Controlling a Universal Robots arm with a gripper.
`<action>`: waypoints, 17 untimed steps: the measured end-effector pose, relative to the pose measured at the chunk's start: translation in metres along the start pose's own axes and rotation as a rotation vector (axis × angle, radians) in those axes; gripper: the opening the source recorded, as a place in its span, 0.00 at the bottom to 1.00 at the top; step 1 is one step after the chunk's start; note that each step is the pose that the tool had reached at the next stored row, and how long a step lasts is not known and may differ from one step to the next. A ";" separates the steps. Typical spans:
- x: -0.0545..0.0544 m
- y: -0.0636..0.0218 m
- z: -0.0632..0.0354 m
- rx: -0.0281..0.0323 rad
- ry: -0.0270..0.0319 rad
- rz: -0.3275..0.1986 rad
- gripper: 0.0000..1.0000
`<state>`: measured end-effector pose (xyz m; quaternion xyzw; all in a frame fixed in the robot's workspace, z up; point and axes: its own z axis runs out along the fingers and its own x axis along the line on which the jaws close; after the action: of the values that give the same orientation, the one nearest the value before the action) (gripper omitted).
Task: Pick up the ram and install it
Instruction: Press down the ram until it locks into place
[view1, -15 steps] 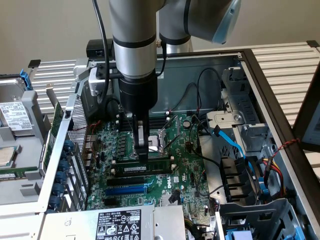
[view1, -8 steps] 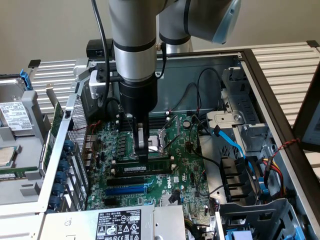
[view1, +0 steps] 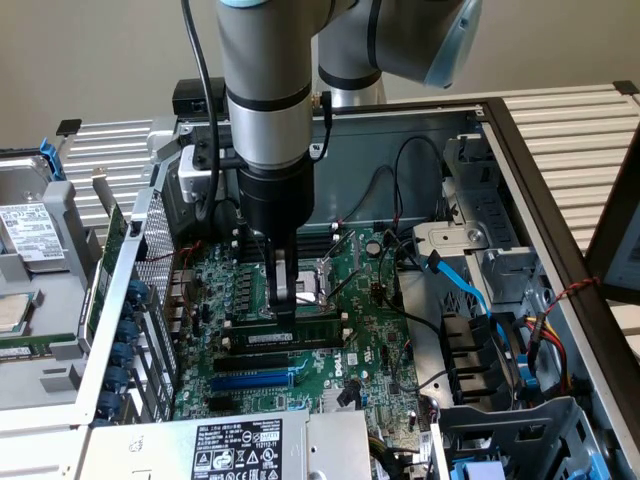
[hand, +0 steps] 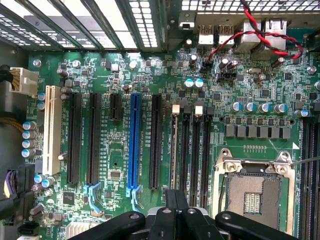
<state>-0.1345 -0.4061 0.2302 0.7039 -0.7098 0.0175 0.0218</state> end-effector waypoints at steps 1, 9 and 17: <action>0.000 0.0000 0.0004 0.0000 -0.0007 0.000 0.10; 0.001 0.0000 0.0013 -0.0003 -0.0041 0.000 0.10; 0.003 0.0000 0.0014 -0.0003 -0.0084 0.000 0.10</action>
<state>-0.1345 -0.4090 0.2290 0.7040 -0.7098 0.0144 0.0189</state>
